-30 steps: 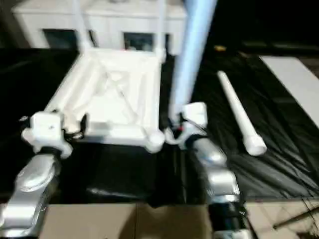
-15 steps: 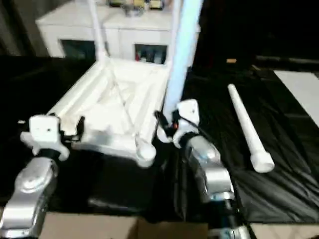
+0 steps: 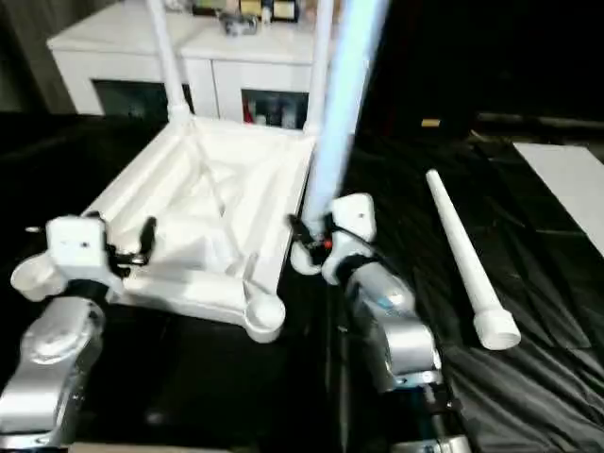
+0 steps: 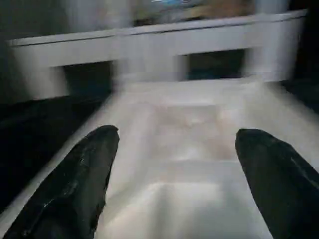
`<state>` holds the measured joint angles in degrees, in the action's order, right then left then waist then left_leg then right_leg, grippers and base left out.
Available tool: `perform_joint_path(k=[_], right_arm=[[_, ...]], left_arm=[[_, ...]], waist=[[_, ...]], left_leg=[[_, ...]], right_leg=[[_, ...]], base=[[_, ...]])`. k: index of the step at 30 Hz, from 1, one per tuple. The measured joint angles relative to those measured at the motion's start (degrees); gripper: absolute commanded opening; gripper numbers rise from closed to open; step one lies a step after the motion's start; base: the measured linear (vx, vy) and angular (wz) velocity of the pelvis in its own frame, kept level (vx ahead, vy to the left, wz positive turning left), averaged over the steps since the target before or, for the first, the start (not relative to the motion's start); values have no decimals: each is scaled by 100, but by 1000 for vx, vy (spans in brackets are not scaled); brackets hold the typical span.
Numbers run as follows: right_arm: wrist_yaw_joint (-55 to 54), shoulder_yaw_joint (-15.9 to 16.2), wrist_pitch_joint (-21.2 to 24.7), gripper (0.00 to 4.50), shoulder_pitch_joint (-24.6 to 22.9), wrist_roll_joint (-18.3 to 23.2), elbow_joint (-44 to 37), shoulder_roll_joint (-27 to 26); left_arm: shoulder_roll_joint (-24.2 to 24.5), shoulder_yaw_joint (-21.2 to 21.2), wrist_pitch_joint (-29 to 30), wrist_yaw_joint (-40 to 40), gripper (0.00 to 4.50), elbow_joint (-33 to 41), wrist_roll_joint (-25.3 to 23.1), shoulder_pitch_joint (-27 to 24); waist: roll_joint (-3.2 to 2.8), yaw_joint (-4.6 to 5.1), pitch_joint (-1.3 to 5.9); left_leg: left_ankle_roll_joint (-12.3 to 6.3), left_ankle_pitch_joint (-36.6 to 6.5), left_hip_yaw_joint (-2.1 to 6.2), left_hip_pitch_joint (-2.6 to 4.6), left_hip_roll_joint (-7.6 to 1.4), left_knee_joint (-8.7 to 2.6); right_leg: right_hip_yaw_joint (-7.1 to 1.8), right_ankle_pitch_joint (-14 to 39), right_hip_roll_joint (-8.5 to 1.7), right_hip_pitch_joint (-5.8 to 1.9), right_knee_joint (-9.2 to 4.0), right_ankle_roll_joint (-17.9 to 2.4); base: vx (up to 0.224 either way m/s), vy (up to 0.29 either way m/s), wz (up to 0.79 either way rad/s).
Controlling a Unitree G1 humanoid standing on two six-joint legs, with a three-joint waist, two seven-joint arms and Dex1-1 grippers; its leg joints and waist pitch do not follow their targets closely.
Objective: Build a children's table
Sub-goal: Rotate table base
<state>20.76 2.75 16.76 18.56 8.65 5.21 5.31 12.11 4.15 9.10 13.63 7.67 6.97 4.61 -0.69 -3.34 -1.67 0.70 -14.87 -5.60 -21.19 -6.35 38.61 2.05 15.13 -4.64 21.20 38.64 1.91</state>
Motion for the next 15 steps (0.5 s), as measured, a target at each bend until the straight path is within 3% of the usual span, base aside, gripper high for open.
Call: perform_joint_path(k=[1, 3, 5, 7, 9, 12, 15], right_arm=[[138, -62, 10, 186, 1, 31, 0, 154], [299, -138, 25, 186, 1, 65, 0, 242], [498, -149, 42, 186, 20, 131, 0, 310], [857, -50, 63, 186, 82, 307, -2, 419], [1065, -30, 76, 186, 98, 417, -9, 529], [1504, -1, 150, 186, 120, 586, -67, 777], [2026, 32, 185, 186, 145, 691, -124, 1108]], left_arm=[[287, -259, -123, 813, 421, 0, 368, 5], [483, -482, -191, 1617, 435, -47, 646, 43], [961, -706, -158, 2311, 435, -316, 666, 269], [1438, -822, -140, 3144, 435, -787, 627, 692], [1592, -882, -175, 3604, 435, -1062, 570, 923], [1745, -1160, -378, 4211, 435, -1700, 437, 1352], [1906, -1499, -684, 4777, 435, -2515, 221, 1927]], waist=[[13, -54, 14], [7, -114, 11], [-20, -132, -5], [-99, -145, -57], [-171, -161, -97], [-238, -178, -153], [-244, -178, -148]], left_leg=[[72, 45, 0, -90, 8, -1], [151, 98, -1, -154, -12, -30], [171, 109, -2, -159, -61, -43], [219, 124, -70, -116, -131, -57], [221, 124, -139, -28, -159, -77], [222, 123, -240, 114, -165, -217], [236, 165, -272, 103, -170, -325]], right_leg=[[-37, -5, 12, 94, 58, 9], [-34, -50, 34, 178, 55, -12], [8, -68, 52, 175, 32, -65], [21, -97, 67, 131, 13, -143], [22, -110, 42, 62, 8, -162], [-2, -85, 10, -42, -83, -121], [6, -155, 10, -41, -179, -166]], base=[[0, 0, 0], [0, 0, 0], [-36, -22, 2], [-88, -39, 4], [-108, -15, 4], [-87, -4, 6], [-20, -2, 1]])
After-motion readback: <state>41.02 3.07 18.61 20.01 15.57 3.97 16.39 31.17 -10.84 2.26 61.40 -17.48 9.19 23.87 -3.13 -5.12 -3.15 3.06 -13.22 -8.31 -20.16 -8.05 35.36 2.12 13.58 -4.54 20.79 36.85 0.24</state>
